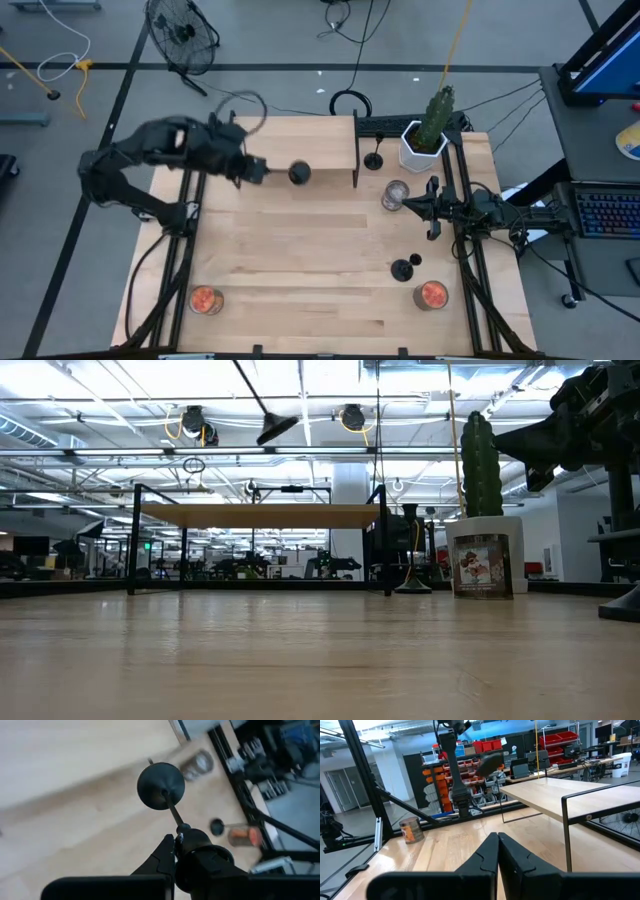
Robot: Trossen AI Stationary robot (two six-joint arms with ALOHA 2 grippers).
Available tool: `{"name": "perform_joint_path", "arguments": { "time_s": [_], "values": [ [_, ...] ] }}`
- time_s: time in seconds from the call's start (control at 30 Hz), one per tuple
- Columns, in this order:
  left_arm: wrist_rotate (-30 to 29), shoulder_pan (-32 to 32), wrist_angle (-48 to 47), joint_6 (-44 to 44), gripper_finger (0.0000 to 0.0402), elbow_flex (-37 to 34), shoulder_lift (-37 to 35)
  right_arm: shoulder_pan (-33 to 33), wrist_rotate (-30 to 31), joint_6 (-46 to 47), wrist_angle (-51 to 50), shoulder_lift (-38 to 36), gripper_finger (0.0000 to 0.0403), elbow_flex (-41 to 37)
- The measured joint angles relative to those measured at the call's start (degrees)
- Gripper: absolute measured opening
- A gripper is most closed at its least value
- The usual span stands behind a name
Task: Pick & Place candle stick holders
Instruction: Put the bottom black candle holder on the shelf
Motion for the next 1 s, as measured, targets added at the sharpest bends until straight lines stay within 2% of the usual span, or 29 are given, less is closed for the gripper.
{"name": "perform_joint_path", "arguments": {
  "time_s": [0.23,0.43,0.63,0.77,0.9,1.0],
  "values": [
    [0.9,11.6,-5.9,8.4,0.0019,6.0,-0.1,0.0,0.0,0.0,0.2,0.0,0.0000,0.0],
    [3.2,21.8,-10.3,14.2,0.0019,7.7,0.9,0.0,0.0,0.1,5.8,0.0,0.0000,0.0],
    [7.9,30.6,-13.6,20.7,0.0019,10.8,5.0,0.0,0.1,-0.1,11.9,0.0,0.0000,0.0],
    [10.0,35.0,-17.2,24.6,0.0019,16.0,9.7,0.0,0.1,0.1,11.4,0.1,0.0000,0.0],
    [13.1,38.7,-17.2,27.3,0.0019,21.8,13.9,0.0,0.1,0.1,10.5,0.9,0.0000,0.0],
    [13.4,41.1,-17.0,28.2,0.0019,25.2,16.5,0.0,0.0,0.1,9.5,1.7,0.0000,0.0]
  ]
}}
